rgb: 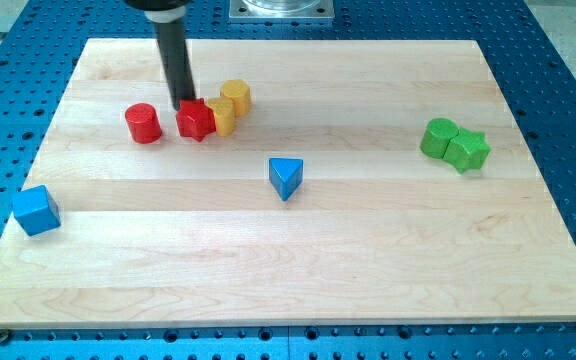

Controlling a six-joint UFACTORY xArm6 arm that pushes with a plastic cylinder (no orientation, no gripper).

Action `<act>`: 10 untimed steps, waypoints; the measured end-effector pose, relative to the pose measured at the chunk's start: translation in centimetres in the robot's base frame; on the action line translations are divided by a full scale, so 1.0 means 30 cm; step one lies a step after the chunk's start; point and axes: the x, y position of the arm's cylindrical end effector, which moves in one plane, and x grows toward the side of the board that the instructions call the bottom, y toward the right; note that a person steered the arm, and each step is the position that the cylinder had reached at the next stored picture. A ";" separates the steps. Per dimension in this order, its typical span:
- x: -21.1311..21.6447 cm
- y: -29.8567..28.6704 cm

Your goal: Make a group of red and yellow blocks at the top left of the triangle

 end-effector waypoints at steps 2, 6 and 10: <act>0.121 -0.281; -0.085 0.077; -0.066 0.579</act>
